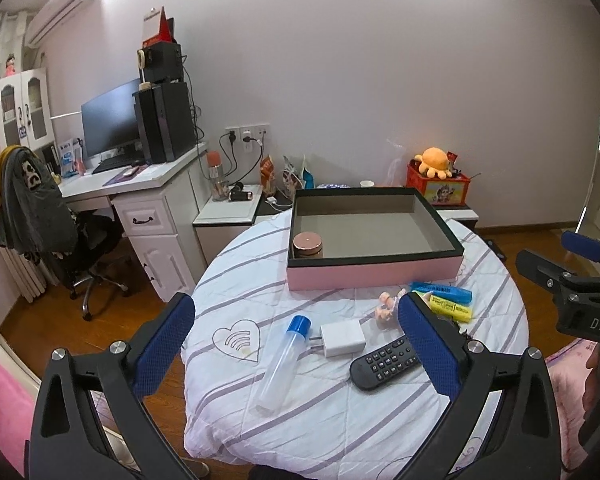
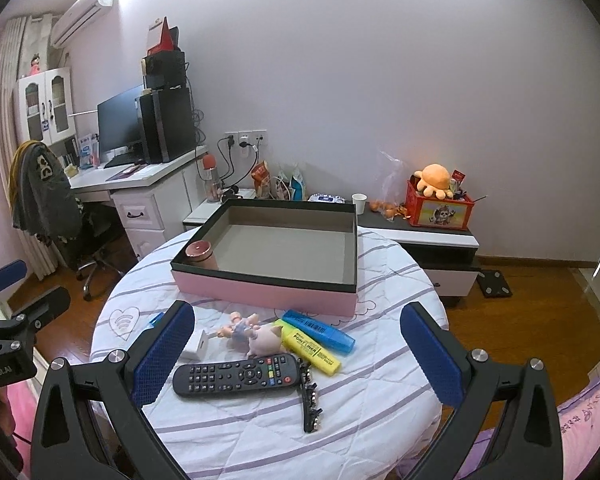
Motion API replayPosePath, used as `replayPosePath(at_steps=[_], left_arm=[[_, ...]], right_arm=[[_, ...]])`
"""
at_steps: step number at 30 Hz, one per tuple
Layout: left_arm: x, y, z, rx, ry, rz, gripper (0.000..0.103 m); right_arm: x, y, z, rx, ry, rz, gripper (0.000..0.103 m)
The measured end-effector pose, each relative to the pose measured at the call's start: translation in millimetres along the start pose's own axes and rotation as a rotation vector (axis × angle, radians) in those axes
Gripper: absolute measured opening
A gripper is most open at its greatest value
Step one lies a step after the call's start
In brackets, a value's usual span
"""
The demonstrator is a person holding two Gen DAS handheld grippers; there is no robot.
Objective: Organize rigid objects
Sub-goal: 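Withdraw the left gripper from the box, then lower the right gripper onto the black hair clip and close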
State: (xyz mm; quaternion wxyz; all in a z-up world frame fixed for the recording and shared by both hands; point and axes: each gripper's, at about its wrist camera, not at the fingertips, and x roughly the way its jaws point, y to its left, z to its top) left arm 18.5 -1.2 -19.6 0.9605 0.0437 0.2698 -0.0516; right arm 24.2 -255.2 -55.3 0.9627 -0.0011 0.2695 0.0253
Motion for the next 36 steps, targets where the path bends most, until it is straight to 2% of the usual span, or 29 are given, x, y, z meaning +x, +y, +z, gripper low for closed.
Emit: replayPosePath(at_steps=[10,19,31,36], left_arm=[[21.7,7.2,-14.2,0.011,0.059,0.019,0.103],[56.9,16.6,-33.2,0.012,0.148,0.034,0.103],[91.8,-21.8,-50.1,0.078,0.217,-0.047,0.103],[103.7,-32.0,-52.2,0.098,0.238,-0.068,0.103]], right_arm=[[17.7,15.0,-10.8,-0.015,0.045,0.007,0.103],[51.7,24.4,-27.1,-0.033,0.133,0.006,0.103],[79.4,-19.8,-66.6,-0.011,0.205,-0.060,0.103],[94.6,-31.5,-82.8,-0.033,0.259,-0.032,0.101]])
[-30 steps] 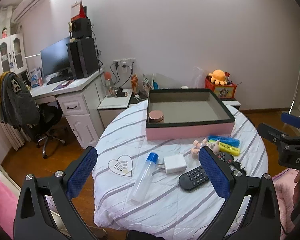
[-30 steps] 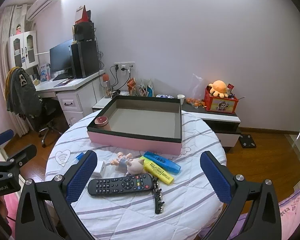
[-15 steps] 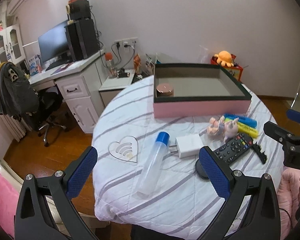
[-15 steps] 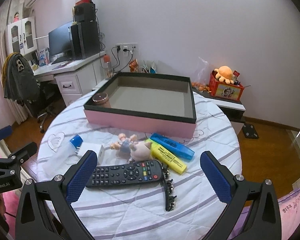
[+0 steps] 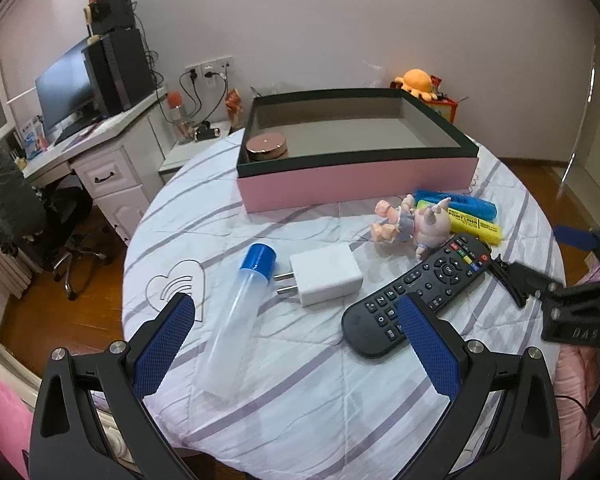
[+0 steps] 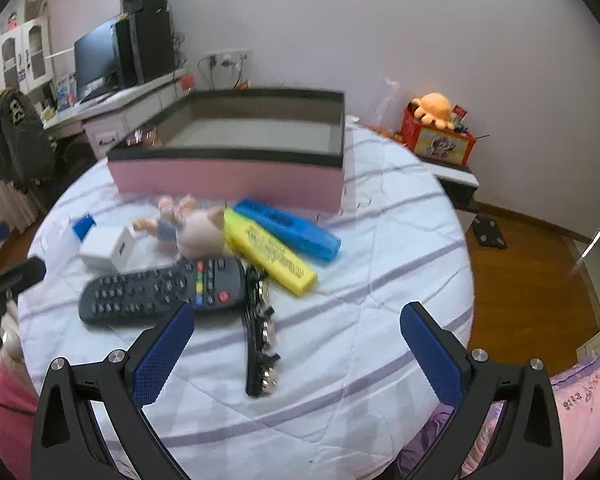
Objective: Organize rigid objects
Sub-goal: 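Lower the right gripper onto the black hair clip and close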
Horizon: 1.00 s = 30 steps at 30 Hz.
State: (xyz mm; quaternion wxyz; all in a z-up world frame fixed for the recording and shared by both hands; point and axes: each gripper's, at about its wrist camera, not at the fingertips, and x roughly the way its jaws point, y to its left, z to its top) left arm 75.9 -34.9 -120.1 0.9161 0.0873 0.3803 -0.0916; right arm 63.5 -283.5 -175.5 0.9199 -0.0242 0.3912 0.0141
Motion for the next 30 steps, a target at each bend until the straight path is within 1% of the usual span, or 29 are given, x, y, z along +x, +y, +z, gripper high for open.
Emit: replayPosePath(at_steps=[1,2,4,5,6,8,11,13,14,15,16,18,20,27,30], left_arm=[[1.6,0.2,0.0,0.000,0.003,-0.001,0.103],[3.7,-0.4,0.3,0.000,0.006,-0.001,0.103],[8.2,-1.5,0.6,0.002,0.016,-0.002,0.103],[9.5,-1.8,0.4,0.002,0.019,-0.002,0.103],[11.2,-2.2,0.2,0.005,0.023,-0.002,0.103],[13.4,-2.7,-0.3,0.009,0.030,-0.001,0.103],[14.5,-3.0,-0.9,0.013,0.035,-0.001,0.103],[14.3,-2.8,-1.2,0.011,0.036,-0.001,0.103],[13.8,-2.1,-1.1,0.011,0.036,-0.001,0.103],[13.1,-1.9,-1.2,0.011,0.035,-0.002,0.103],[12.3,-1.7,-1.2,0.011,0.034,-0.003,0.103],[11.7,-1.1,-1.1,0.011,0.033,-0.004,0.103],[10.1,-0.9,-1.3,0.010,0.031,-0.003,0.103],[-1.7,1.7,1.1,-0.008,0.002,-0.012,0.103],[-5.4,1.8,4.1,-0.018,-0.010,-0.023,0.103]], right_arm=[[3.1,0.4,-2.2,-0.008,0.008,0.012,0.100],[5.8,0.7,-4.4,-0.014,0.017,0.020,0.096],[14.9,1.2,-10.1,-0.019,0.045,0.035,0.094],[18.4,1.2,-12.5,-0.021,0.052,0.042,0.089],[22.1,2.2,-14.2,-0.025,0.057,0.052,0.079],[29.0,4.0,-15.7,-0.037,0.071,0.060,0.068],[31.2,5.4,-15.4,-0.056,0.067,0.057,0.067],[31.6,6.4,-13.9,-0.065,0.069,0.065,0.062],[31.2,7.0,-13.2,-0.075,0.066,0.070,0.051],[30.2,6.8,-12.8,-0.083,0.067,0.083,0.039],[29.7,6.7,-11.5,-0.086,0.071,0.093,0.036],[29.4,6.4,-10.5,-0.092,0.078,0.103,0.026],[27.9,6.6,-10.6,-0.102,0.082,0.115,0.019],[13.0,0.0,-13.5,-0.072,0.069,0.094,0.018],[-0.5,-4.2,-9.9,-0.055,0.043,0.088,0.018]])
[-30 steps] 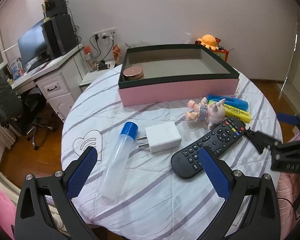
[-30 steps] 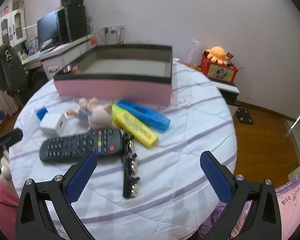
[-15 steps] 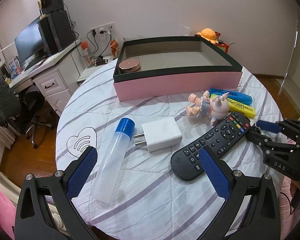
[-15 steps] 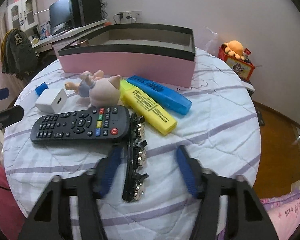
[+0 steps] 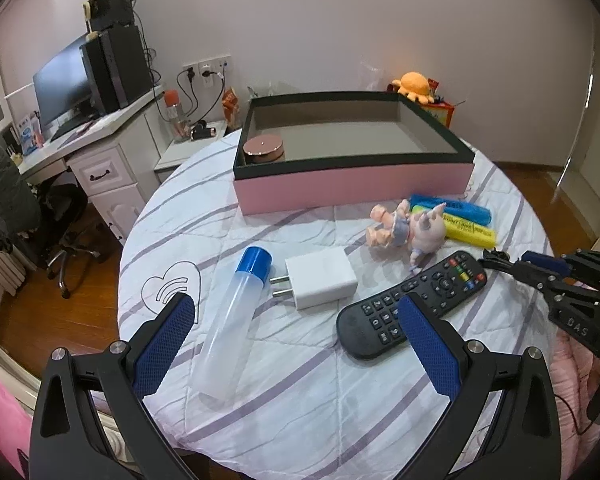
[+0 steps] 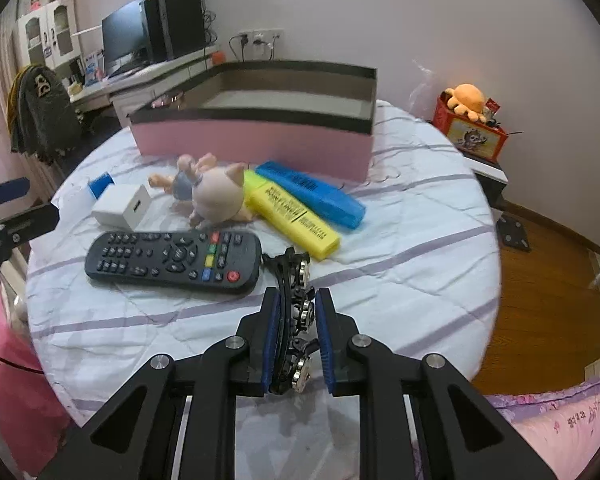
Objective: Organize rigid objects
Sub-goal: 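Lower the right gripper onto the black hair clip and close, then carry the hair clip into the pink box and open the right gripper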
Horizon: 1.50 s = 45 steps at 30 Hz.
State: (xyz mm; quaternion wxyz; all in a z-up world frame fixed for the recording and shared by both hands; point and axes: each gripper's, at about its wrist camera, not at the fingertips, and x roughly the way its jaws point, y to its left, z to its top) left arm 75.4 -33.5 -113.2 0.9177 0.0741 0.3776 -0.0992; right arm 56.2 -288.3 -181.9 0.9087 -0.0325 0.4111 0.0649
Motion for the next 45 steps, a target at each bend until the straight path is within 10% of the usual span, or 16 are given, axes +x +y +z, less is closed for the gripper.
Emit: replayPosePath(at_steps=[25,35,45], left_arm=[[-12.3,15.2,20.0,-0.034,-0.060,-0.015,0.103],[-7.2,60.1,65.0,-0.146,-0.126,0.062,0.103],[53.7,101.7,105.1,-0.190,-0.088,0.148,0.103]], right_arm=[[7.3,-5.5,15.0,-0.025,0.060,-0.028,0.017],[-30.2,15.8,116.5,-0.042,-0.119,0.052,0.017],[89.0,77.7,218.5,-0.033,0.005,0.187,0.017]])
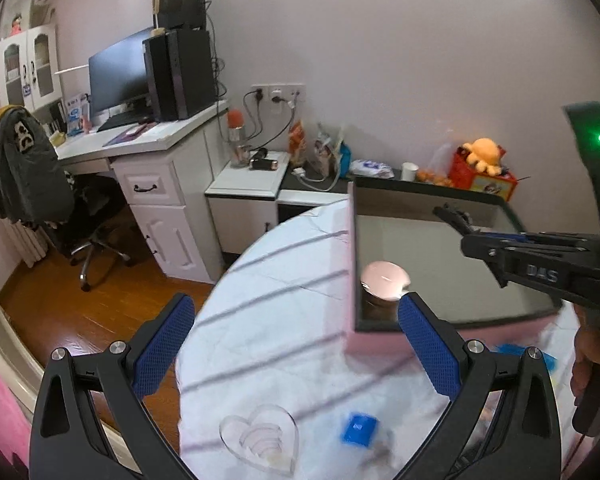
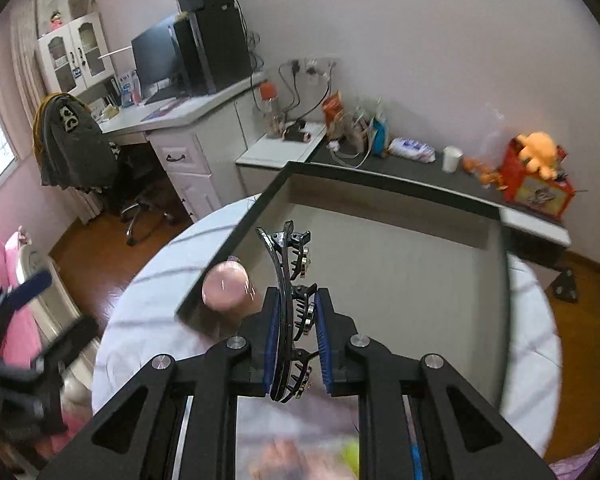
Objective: Organize rigid objects
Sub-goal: 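Carry the hair clip into the pink box and open the right gripper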
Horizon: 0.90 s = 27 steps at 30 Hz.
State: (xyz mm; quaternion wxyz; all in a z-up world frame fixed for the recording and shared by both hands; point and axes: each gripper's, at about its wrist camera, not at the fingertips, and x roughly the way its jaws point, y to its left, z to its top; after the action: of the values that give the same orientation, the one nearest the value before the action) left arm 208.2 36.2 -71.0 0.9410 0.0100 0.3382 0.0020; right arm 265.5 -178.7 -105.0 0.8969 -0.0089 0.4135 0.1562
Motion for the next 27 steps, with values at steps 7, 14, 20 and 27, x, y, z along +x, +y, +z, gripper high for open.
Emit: replayPosePath(at_steps=[7,14,20,27], left_arm=[[45.9,10.8,8.5,0.008,0.055,-0.001,0.103],[63.4,14.8,12.9,0.033,0.072,-0.021,0.103],[72.7,10.7,14.2,0.048,0.086,-0.042,0.103],[68.6,9.6,10.5,0.056,0.086,-0.046,0.103]], right_arm=[[86.5,-7.6,27.7,0.058,0.147,0.020,0.017],[126.2,-12.7,37.7,0.110,0.224,0.022,0.017],[139.7,-13.6,42.5,0.158,0.244,0.016,0.017],[142.4,-6.4,43.0,0.209,0.257,0.075,0.024]])
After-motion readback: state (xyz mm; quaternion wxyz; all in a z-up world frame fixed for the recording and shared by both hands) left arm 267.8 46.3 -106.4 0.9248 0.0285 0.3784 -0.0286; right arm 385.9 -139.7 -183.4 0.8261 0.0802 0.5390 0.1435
